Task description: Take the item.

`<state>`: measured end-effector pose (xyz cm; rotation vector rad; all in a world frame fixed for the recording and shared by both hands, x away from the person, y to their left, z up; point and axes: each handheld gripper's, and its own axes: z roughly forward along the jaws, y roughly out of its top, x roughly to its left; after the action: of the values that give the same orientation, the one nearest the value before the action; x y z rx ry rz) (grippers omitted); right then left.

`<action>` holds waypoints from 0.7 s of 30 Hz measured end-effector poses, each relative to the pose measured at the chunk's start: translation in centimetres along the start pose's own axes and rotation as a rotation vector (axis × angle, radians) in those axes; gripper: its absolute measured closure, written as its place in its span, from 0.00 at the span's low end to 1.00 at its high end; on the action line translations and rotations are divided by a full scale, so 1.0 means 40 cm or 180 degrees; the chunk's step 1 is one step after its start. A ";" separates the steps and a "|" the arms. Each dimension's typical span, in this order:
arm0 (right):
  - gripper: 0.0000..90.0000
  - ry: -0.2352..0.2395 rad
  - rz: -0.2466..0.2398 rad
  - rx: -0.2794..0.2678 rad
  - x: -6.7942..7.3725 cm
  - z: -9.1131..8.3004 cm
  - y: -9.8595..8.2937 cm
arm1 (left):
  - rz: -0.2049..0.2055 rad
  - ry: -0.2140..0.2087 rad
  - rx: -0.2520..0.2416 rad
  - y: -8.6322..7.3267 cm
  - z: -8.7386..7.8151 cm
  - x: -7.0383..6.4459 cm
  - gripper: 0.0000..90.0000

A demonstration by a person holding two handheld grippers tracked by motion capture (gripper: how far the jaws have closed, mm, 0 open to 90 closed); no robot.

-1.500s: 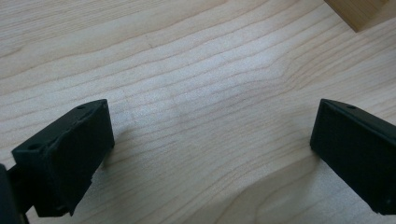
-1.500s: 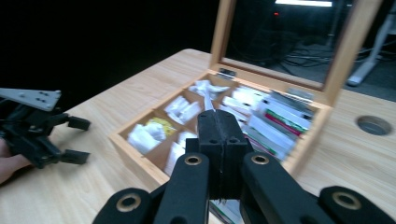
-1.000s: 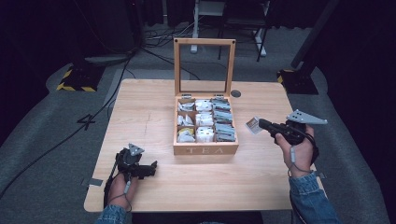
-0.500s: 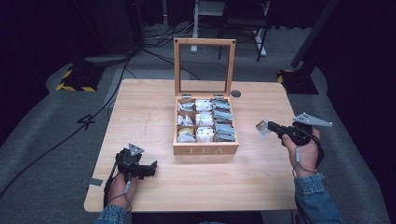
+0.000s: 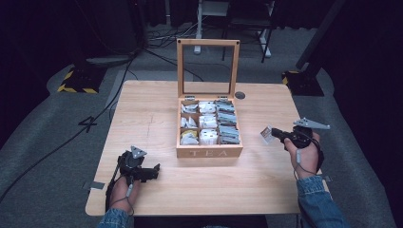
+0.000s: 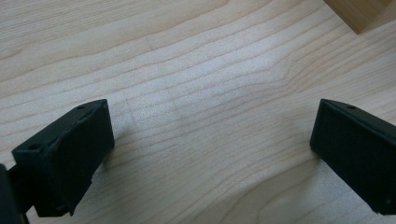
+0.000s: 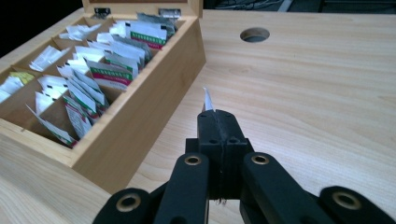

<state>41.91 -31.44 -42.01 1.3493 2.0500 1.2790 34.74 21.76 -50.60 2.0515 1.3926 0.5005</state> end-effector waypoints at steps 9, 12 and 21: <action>1.00 -0.0028 0.0047 0.0197 -0.012 0.035 -0.030 | 0.0000 -0.0001 0.0000 0.000 0.000 0.000 0.00; 1.00 -0.0025 0.0049 0.0242 -0.015 0.043 -0.036 | 0.0000 0.0000 0.0000 0.000 0.000 0.000 0.00; 1.00 -0.0026 0.0132 0.0362 -0.025 0.058 -0.050 | -0.0001 -0.0001 -0.0001 0.000 0.000 0.000 0.00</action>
<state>42.97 -31.42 -45.06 1.4512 2.1283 1.1876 34.75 21.76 -50.61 2.0512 1.3926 0.5003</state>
